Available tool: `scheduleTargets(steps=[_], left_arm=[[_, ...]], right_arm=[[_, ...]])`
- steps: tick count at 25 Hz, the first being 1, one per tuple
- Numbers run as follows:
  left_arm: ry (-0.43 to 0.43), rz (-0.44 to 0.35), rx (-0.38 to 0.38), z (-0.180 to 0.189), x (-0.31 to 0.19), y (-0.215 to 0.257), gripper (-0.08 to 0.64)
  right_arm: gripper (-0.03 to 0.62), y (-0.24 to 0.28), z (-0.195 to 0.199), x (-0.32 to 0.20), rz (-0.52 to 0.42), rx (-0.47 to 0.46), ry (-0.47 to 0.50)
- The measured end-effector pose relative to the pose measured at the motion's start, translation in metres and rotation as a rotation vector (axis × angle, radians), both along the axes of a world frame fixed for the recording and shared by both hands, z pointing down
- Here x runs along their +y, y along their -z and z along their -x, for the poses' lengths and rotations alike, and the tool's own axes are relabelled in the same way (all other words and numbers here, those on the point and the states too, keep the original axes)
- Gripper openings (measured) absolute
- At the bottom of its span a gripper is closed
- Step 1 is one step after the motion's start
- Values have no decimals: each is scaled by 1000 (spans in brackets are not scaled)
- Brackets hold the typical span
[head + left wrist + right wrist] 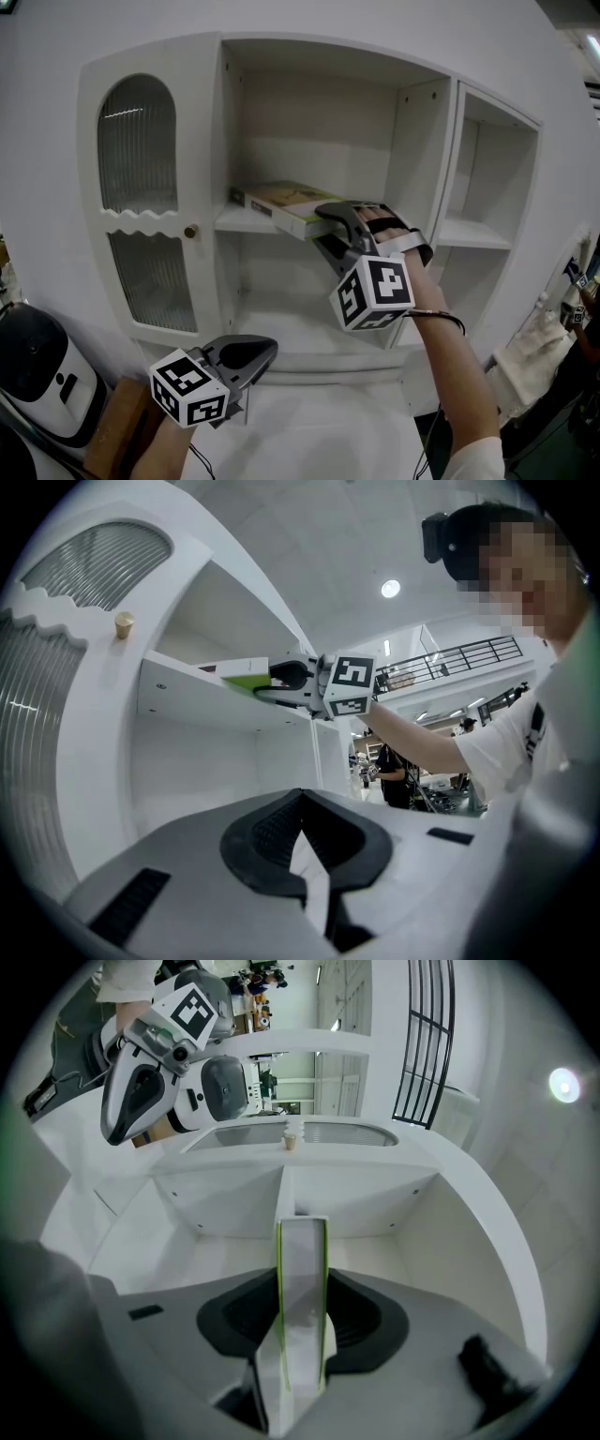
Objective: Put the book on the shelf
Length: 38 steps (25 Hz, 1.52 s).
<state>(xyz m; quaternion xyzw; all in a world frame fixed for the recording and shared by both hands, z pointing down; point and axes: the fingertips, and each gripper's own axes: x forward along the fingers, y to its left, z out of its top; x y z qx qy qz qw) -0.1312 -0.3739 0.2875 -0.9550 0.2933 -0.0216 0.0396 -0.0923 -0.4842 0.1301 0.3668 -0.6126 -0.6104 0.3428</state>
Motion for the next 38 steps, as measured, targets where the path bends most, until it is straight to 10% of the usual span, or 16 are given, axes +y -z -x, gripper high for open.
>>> scheduleTargets(steps=[16,26,38], left_arm=[[6,-33,-12,-13,30,13,8],[3,-24,-5,-25,40,13,8],[-3,-20,3,-37,47,9,8]], right_arm=[[189,1,-18,37,-42,-32,51],[44,-13,-32,70,-68,-27,76],[14,-20,-38,90,-36,-95,145]])
